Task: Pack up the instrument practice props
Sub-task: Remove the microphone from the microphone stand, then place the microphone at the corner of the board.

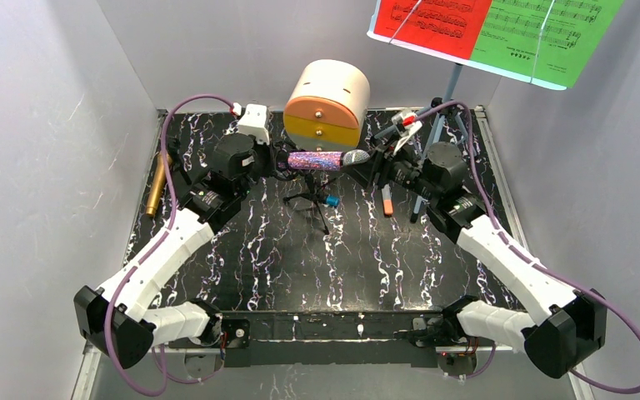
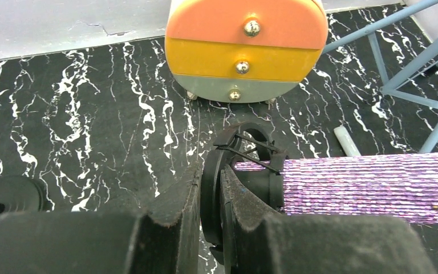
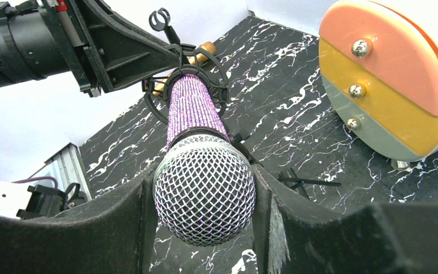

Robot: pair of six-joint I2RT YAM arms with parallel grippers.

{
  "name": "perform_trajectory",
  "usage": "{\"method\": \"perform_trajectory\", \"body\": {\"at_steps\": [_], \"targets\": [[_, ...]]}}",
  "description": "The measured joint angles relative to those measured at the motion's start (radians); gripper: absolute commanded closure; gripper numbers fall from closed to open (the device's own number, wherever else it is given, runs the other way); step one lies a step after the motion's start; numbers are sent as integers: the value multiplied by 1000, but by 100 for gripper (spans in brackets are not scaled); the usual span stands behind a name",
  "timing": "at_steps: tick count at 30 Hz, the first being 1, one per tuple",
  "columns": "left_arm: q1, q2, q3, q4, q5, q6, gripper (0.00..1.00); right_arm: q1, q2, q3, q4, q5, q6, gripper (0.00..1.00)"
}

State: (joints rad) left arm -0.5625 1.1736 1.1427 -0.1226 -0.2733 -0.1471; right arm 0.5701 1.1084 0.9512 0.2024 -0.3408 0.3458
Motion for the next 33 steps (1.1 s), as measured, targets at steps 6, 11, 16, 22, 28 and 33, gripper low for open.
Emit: {"method": "perform_trajectory", "body": {"at_steps": [6,11,16,22,28,33], "targets": [[3,2,0,-5,-11,18,100,-64,-31,0,-35,-74,-4,99],[6,8,0,8,6,26,97,-98,-83,0,-80,-81,-6,99],[41,16,0,-5,5,35,84,-117,-170,0,-103,-16,-35,99],[85,15,-6,-5,46,44,54,-139,-190,0,-143,51,-65,99],[123,-21,-38,16,111,56,34,-138,-206,0,-190,50,-74,99],[150,-82,-62,33,194,82,25,-138,-237,1,-223,27,-80,99]]}}
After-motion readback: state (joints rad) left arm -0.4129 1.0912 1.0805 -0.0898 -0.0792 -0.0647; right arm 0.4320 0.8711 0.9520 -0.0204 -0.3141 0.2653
